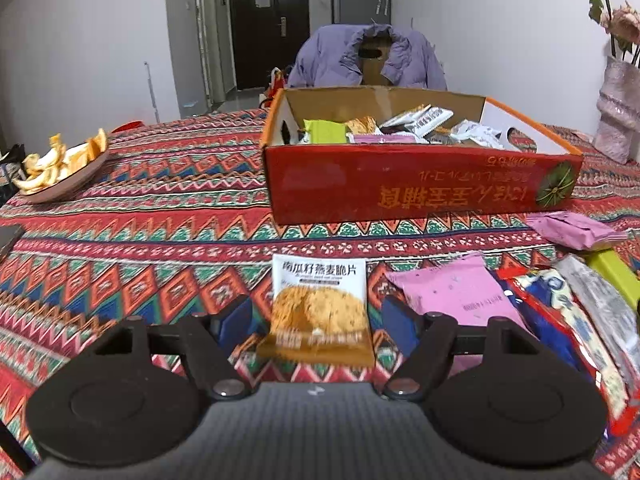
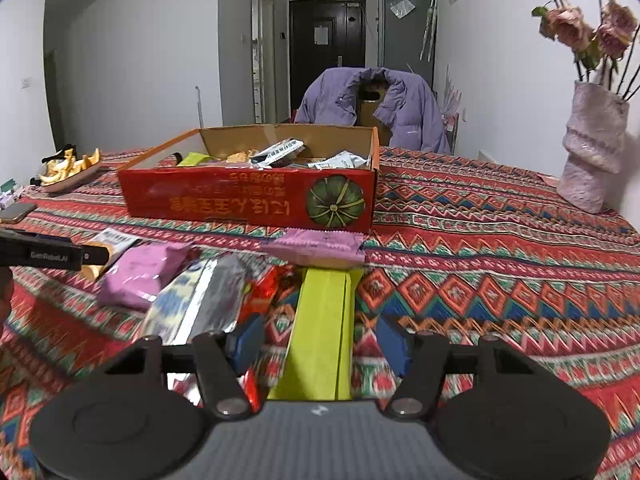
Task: Organize snacks
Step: 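Grasp a white oat-crisp packet with the left tool while the right tool grasps a yellow-green bar, then carry both held snacks over the box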
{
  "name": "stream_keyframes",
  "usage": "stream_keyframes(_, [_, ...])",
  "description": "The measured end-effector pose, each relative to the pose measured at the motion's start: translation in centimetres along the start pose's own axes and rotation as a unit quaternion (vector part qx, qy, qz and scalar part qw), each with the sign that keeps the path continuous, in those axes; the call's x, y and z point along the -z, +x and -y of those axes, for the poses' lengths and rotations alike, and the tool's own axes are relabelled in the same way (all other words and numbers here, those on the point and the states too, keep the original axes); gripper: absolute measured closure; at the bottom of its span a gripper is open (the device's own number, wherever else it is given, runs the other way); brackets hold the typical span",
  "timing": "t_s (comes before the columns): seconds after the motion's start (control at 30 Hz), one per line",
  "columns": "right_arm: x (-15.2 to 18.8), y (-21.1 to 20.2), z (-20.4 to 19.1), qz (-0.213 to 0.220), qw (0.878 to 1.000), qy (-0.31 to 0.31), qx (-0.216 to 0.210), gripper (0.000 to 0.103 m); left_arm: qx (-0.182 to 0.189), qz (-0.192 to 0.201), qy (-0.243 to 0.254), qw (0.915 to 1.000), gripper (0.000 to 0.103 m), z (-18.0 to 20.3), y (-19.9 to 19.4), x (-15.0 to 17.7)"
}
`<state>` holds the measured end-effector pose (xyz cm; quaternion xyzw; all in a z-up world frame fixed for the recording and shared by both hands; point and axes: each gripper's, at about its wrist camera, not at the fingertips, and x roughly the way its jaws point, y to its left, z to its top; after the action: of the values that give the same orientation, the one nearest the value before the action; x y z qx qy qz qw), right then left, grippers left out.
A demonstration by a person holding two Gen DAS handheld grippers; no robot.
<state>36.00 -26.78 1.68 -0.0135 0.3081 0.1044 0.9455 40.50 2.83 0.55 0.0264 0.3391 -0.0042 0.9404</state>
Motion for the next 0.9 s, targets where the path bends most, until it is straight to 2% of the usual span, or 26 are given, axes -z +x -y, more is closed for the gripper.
stream_keyframes(0.07, [-0.5,1.5,0.0,-0.005,1.0,-0.001,-0.001,0.043,0.002,-0.008,0.0,1.0,0.03,-0.1,0.8,0.0])
stream_keyframes(0.2, [-0.7,3.3,-0.1,-0.017,1.0,-0.003,-0.008,0.055,0.011,-0.005,-0.008,0.9999,0.03,-0.7,1.4,0.1])
stream_keyframes(0.33, [-0.4,4.2,-0.3,-0.027,1.0,-0.01,-0.004,0.058,0.018,0.003,-0.005,0.9998,0.053,-0.7,1.4,0.0])
stream_keyframes(0.43, [-0.2,4.0,0.0,-0.028,1.0,-0.009,0.002,0.066,0.016,-0.004,0.003,0.9999,0.056,-0.3,0.9,0.0])
stream_keyframes(0.6, [0.8,1.8,-0.1,-0.041,0.999,-0.011,0.005,0.067,0.033,-0.022,-0.019,0.999,0.061,-0.1,-1.8,1.4])
stream_keyframes(0.73, [2.4,-1.1,-0.5,-0.054,0.998,-0.016,0.002,0.068,0.041,-0.015,-0.023,0.9988,0.062,0.1,-5.2,3.1])
stream_keyframes(0.9, [3.9,-5.3,-1.1,-0.042,0.999,-0.016,0.002,0.068,0.048,0.006,-0.032,0.9983,0.062,-0.3,-9.4,4.1])
